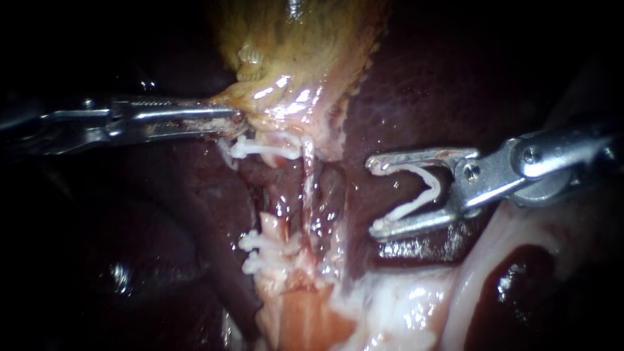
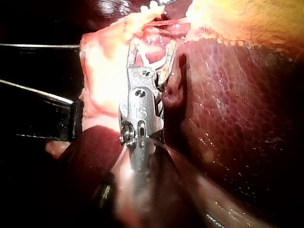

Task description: Clipping first clip right tube

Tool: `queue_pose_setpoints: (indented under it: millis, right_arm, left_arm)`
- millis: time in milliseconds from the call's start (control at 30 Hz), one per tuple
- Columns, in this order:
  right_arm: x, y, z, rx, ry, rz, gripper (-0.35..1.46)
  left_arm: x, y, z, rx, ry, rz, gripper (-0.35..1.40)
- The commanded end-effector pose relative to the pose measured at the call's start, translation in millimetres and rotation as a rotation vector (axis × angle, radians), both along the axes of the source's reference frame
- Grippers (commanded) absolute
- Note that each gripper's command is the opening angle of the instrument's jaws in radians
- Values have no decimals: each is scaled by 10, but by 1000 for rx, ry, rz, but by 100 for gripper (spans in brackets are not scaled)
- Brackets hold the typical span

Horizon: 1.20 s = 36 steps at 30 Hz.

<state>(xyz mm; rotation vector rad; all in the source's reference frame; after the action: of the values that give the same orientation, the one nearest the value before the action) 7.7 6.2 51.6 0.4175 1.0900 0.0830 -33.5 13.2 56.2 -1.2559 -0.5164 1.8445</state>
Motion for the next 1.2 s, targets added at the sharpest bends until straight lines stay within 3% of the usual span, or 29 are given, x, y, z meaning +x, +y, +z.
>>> queue_pose_setpoints:
  millis: [33,133,233,400,533,767,867,1200]
  right_arm:
    - [0,0,0,0,0,0,50]
    - [0,0,0,0,0,0,50]
    - [0,0,-1,2,1,-3,50]
    - [0,0,-1,2,1,-3,50]
    - [0,0,-1,2,1,-3,50]
    - [8,-3,-2,2,12,-6,50]
    - [19,-9,1,45,17,3,50]
    - [75,-36,34,157,-11,16,50]
  left_arm:
    - [1,0,-1,-1,-1,0,-35]
    - [6,5,-12,6,-3,6,-35]
    - [21,19,-34,11,-41,-5,-35]
    - [51,42,-79,2,-88,-61,-35]
    - [64,49,-100,-15,-109,-80,-35]
    - [65,47,-100,-22,-110,-80,-35]
    - [65,47,-100,-22,-110,-80,-35]
    - [63,46,-102,-22,-109,-81,-35]
